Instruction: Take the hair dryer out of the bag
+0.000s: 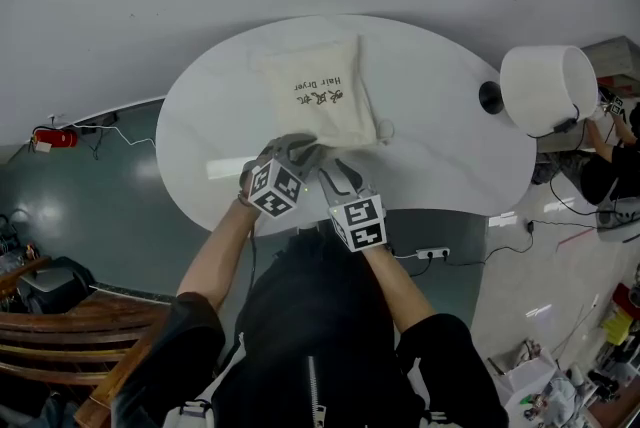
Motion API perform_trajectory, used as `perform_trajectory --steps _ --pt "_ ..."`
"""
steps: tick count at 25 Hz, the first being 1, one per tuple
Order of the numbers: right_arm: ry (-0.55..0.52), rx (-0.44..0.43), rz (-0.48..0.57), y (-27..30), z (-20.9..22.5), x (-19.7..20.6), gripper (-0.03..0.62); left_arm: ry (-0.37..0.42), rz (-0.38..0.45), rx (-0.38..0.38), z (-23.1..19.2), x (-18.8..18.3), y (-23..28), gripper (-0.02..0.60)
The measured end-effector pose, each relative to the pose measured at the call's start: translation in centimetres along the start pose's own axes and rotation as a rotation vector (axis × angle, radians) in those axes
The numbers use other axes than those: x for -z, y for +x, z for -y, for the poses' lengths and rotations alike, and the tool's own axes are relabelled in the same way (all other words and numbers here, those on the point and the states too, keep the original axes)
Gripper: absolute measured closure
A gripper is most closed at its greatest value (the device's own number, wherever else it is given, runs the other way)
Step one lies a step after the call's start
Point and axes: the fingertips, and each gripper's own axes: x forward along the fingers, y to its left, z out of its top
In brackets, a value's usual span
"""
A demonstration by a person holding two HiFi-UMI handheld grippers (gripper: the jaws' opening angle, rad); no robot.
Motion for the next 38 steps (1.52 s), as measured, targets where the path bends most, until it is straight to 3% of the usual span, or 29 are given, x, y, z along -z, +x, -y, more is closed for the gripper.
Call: perform_trajectory --steps 10,23,29,33,38 --pt "-0.045 0.010 -0.079 4.3 1.0 0.8 0.387 -0.038 0.007 -0.006 -0.2 -0.4 -0.3 0.546" --pt "-0.075 0.065 -0.052 6.8 1.9 0.2 0.363 -0.098 0.022 0.017 -0.9 -1.0 -1.1 0.546" --pt "-0.082 0.109 -0.052 7.4 2.3 0.3 0.361 -0.113 0.028 0.021 -1.2 -1.0 -1.5 0.546" --pt "-0.112 0.185 -0.036 7.3 3.3 0.3 0.359 -0.117 0.025 0.024 -1.3 -0.9 -1.5 0.546" --pt "-0.095 0.214 -0.056 7.8 4.3 0.8 0.319 -0.123 0.022 0.025 -1.4 -0.9 -1.6 0.546"
